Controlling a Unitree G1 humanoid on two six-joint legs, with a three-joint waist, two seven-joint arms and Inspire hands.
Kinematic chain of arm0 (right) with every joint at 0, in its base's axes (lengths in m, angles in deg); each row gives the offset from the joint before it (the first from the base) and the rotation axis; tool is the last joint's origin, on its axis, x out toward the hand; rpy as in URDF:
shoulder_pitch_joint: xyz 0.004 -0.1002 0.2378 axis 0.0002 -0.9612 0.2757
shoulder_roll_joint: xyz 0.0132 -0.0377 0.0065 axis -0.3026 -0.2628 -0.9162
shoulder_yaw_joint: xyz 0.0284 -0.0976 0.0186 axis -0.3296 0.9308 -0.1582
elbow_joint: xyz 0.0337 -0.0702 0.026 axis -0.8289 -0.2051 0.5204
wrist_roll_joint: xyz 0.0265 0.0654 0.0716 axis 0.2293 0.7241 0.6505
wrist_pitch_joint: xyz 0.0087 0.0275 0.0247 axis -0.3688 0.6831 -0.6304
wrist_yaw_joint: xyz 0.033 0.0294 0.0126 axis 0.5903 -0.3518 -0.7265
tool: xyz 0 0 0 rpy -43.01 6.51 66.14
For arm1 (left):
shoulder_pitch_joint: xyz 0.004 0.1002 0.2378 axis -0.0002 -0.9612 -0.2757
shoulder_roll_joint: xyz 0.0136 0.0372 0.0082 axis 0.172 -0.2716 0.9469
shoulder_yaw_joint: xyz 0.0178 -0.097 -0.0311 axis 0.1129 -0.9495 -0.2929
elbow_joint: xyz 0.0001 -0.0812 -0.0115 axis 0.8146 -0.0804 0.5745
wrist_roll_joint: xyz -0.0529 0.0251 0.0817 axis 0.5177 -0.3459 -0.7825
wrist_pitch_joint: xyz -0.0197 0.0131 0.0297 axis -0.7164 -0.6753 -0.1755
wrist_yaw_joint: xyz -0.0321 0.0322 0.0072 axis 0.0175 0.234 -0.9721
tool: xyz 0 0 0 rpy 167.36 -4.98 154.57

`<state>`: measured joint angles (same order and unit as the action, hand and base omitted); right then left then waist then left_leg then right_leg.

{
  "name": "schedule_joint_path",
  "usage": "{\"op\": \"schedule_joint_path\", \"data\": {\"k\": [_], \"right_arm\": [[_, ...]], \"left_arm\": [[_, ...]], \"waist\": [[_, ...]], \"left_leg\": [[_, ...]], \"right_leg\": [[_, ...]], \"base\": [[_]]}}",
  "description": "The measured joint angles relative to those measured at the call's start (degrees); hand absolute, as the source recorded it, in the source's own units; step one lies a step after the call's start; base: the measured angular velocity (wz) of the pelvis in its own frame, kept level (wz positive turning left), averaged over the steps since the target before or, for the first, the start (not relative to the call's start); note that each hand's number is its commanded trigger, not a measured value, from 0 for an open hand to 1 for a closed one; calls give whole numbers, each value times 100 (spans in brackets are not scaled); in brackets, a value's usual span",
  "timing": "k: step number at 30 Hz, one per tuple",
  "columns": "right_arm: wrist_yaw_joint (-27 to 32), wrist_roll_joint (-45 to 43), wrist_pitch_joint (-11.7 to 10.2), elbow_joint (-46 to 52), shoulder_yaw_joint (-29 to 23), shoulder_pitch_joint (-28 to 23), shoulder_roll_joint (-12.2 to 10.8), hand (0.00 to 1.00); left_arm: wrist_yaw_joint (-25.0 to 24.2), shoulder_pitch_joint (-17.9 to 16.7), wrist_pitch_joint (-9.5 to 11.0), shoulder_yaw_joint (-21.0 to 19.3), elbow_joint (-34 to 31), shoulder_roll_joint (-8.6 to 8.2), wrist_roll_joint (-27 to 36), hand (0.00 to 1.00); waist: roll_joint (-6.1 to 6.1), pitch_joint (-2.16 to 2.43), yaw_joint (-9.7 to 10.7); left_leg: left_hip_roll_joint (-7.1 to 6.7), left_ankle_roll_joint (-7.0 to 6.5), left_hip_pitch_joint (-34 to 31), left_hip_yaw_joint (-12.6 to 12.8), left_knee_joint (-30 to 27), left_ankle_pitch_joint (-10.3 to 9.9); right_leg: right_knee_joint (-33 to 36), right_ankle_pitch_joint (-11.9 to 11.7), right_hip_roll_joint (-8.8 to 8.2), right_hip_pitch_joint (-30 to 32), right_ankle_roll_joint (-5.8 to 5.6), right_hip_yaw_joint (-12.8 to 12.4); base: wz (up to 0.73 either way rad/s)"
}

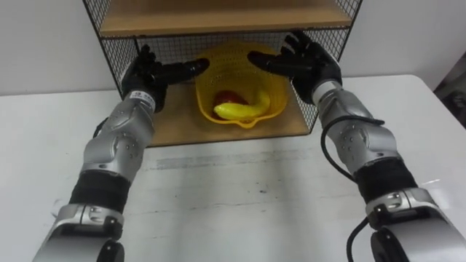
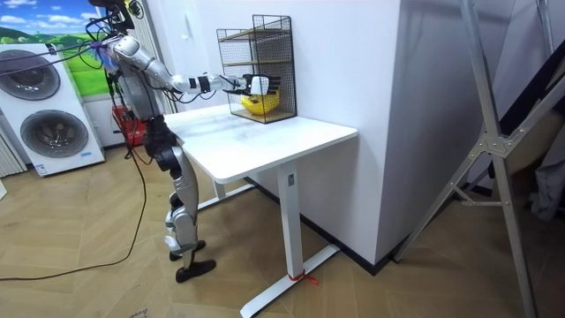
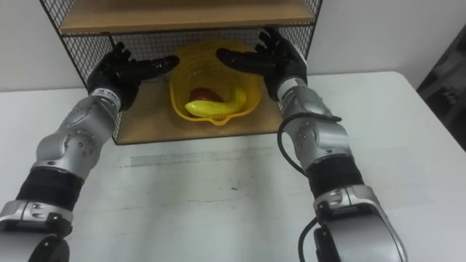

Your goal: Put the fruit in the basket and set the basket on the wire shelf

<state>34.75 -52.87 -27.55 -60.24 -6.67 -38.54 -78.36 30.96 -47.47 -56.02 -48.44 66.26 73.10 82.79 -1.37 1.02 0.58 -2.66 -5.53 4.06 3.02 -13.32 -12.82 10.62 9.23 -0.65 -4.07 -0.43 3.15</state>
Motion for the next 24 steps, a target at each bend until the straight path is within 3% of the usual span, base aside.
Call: {"op": "schedule_joint_path", "data": {"k": [4, 9, 11, 13, 18, 24], "right_arm": [[4, -104, -1, 831, 3, -562, -1, 0], [-7, -189, 0, 1147, 30, -940, -5, 0], [1, -274, 0, 1351, 55, -1182, -6, 0], [19, -332, 0, 1486, 57, -1446, -4, 0], [6, -361, -3, 1828, 66, -1855, 1, 0], [8, -350, -170, 2383, 113, -2263, 21, 0]], "left_arm": [[7, -649, 53, 126, -905, -75, -2, 0], [5, -1235, 62, 334, -1611, -71, -90, 0], [3, -1419, 72, 434, -1741, -71, -284, 0], [3, -1625, 73, 536, -1815, -66, -279, 0], [-56, -1725, 96, 763, -1829, -59, -281, 0], [-191, -1992, 311, 1047, -2171, -48, -458, 0]], "waist": [[-40, -14, 25], [-35, -25, 49], [-26, -38, 45], [-9, -82, 59], [87, -150, 64], [113, -160, 76]], "left_leg": [[-5, 2, 39, 3, 20, 1], [-4, 3, 71, 8, 20, 2], [-5, 3, 75, 16, 20, 2], [-5, 3, 74, 21, 21, 2], [2, 3, 67, 16, 80, 2], [14, 24, -3, 22, 117, 16]], "right_leg": [[-113, -16, -6, -104, 26, 20], [-109, -19, -4, -175, 32, 16], [-106, -19, -4, -178, 31, 4], [-101, -20, 0, -172, 31, -8], [-88, -23, 27, -134, 36, -34], [-104, -26, 66, -46, 41, -110]], "base": [[1], [1], [0], [0], [0], [-1]]}}
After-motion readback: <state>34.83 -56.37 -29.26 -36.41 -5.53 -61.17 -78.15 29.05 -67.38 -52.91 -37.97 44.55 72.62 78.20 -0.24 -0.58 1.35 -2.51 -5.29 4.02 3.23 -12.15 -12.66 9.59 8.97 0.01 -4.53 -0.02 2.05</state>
